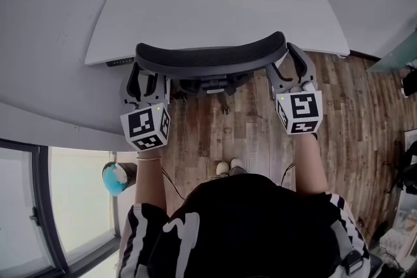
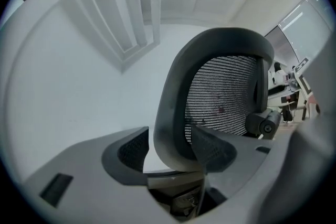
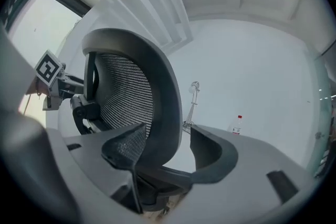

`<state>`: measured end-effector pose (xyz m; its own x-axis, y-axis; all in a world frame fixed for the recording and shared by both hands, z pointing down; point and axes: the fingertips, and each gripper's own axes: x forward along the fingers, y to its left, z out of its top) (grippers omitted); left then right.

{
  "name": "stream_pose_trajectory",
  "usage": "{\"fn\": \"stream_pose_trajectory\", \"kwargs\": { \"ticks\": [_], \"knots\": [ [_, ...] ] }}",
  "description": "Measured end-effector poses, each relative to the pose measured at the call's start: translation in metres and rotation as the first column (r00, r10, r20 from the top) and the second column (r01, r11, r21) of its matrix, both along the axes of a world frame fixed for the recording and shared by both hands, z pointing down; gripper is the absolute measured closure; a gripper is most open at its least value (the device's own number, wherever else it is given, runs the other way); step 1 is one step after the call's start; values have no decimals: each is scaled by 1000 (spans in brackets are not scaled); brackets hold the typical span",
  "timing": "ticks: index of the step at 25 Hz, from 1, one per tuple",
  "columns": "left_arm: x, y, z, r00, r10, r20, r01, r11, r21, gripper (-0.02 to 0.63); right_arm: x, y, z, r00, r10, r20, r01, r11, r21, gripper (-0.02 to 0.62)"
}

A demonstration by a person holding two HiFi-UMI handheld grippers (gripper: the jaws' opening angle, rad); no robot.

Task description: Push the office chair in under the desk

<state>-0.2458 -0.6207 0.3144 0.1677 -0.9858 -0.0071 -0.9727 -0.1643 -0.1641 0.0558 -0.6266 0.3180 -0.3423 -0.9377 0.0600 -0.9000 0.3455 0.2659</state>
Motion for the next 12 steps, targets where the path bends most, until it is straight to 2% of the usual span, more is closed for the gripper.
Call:
{"fn": "stream_pose_trajectory", "kwargs": {
  "ticks": [6, 12],
  "knots": [
    [-3, 23, -8, 1000, 2, -12, -2, 999, 40, 360, 0, 23, -6, 1000, 24, 19, -24, 999, 22, 341],
    [5, 47, -3, 999, 40, -13, -39, 998, 56, 360, -5, 49, 1, 999, 25, 47, -26, 999, 25, 341]
  ]
}}
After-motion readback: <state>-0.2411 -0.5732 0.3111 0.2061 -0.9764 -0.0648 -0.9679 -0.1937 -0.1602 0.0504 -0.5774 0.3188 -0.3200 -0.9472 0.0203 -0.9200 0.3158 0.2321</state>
